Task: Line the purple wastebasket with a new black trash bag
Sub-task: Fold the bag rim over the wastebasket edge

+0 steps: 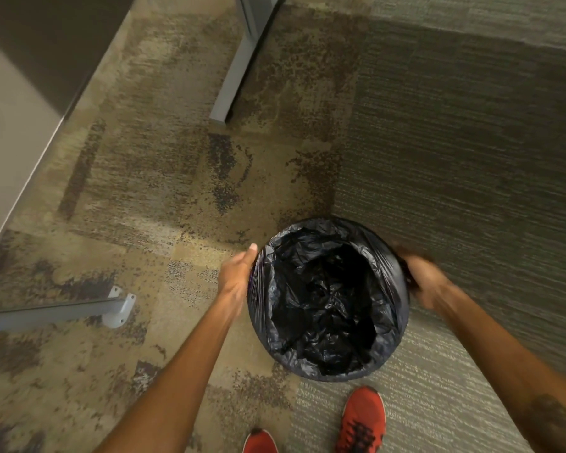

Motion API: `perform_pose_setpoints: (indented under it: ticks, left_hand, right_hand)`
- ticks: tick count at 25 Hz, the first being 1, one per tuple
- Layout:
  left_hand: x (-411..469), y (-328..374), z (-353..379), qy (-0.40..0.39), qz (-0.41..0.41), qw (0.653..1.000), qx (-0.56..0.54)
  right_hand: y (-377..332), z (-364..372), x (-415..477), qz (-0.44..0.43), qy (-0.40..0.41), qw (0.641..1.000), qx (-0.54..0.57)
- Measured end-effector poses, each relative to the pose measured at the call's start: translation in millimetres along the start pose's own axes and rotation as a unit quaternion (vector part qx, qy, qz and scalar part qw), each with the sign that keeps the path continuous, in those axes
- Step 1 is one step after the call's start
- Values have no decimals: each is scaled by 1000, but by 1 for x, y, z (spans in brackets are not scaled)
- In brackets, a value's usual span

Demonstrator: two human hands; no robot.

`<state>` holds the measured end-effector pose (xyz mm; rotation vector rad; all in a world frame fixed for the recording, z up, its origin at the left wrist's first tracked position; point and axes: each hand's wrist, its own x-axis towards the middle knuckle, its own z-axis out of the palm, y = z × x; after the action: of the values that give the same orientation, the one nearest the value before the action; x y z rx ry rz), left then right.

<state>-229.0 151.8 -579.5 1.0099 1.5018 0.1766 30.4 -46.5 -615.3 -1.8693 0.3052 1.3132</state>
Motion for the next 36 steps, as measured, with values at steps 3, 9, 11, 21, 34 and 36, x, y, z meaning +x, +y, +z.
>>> perform_pose_setpoints:
  ticks: [3, 9, 11, 21, 34, 36]
  left_hand:
    - [-25, -40, -15, 71, 31, 996, 36]
    - [-37, -59, -13, 97, 14, 994, -40]
    - [-34, -56, -15, 82, -8, 993, -81]
    - [-21, -55, -29, -18, -192, 946, -261]
    - [0, -60, -42, -134, -273, 937, -171]
    - [-3, -62, -36, -87, -245, 953, -156]
  right_hand:
    - [39, -8, -34, -158, 68, 985, 34]
    - [74, 9, -57, -206, 100, 967, 114]
    - [68, 8, -52, -136, 77, 963, 222]
    - [51, -12, -51, 126, -82, 938, 312]
    - [51, -16, -41, 164, -96, 923, 335]
    - [60, -12, -45, 88, -44, 945, 312]
